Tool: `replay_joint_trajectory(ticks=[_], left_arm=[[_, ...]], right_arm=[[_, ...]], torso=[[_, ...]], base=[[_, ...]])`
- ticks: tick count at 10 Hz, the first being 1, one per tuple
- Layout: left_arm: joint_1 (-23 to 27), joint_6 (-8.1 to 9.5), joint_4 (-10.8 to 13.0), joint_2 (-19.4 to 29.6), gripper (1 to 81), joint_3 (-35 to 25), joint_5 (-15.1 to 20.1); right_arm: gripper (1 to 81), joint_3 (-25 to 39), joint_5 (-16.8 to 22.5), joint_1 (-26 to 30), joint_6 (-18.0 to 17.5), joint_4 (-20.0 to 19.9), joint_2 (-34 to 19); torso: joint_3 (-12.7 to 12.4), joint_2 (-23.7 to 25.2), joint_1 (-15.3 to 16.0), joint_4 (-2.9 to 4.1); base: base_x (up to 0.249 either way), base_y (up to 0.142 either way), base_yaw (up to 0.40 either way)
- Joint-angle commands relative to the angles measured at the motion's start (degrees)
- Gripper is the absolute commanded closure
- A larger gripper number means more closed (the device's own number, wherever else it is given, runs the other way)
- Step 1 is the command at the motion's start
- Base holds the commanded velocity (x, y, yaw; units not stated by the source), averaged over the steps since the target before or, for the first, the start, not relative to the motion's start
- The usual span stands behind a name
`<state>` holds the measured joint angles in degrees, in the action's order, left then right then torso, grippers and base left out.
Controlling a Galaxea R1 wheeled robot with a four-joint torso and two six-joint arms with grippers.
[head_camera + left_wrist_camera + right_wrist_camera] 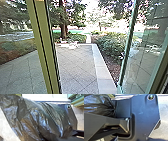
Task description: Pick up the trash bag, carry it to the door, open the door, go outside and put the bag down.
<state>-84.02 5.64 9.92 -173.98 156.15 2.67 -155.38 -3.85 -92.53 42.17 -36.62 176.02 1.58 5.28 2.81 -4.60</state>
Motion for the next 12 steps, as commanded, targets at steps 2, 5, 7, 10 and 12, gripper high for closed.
replay_joint_trajectory(ticks=[2, 5, 7, 10, 12], left_arm=[[3.5, -0.99, 0.5, -0.2, 81.1, -0.1, 2.6], [3.5, -1.07, 0.5, -0.1, 81.1, -0.1, 2.6], [3.5, -1.07, 0.5, -0.2, 81.1, -0.1, 2.6], [3.5, -1.07, 0.5, -0.2, 81.1, -0.1, 2.6], [3.5, -1.07, 0.5, -0.2, 81.1, -0.1, 2.6]], right_arm=[[1.0, 0.5, 4.2, 2.6, 0.7, 1.2, 1.0], [1.0, 0.5, 4.2, 2.6, 0.7, 1.2, 1.0], [1.0, 0.5, 4.2, 2.6, 0.7, 1.2, 1.0], [1.0, 0.5, 4.1, 2.6, 0.7, 1.0, 1.0], [1.0, 0.8, 4.1, 2.6, 0.7, 1.0, 1.0]], torso=[[0.0, 0.0, 0.0, 0.00], [0.0, 0.0, 0.0, 0.00], [0.0, 0.0, 0.0, 0.00], [0.0, 0.0, 0.0, 0.00], [0.0, 0.0, 0.0, 0.00]], base=[[0.000, -0.127, 0.000], [0.000, -0.114, 0.000], [0.000, -0.098, 0.000], [0.000, -0.080, 0.000], [0.000, -0.063, 0.000]])
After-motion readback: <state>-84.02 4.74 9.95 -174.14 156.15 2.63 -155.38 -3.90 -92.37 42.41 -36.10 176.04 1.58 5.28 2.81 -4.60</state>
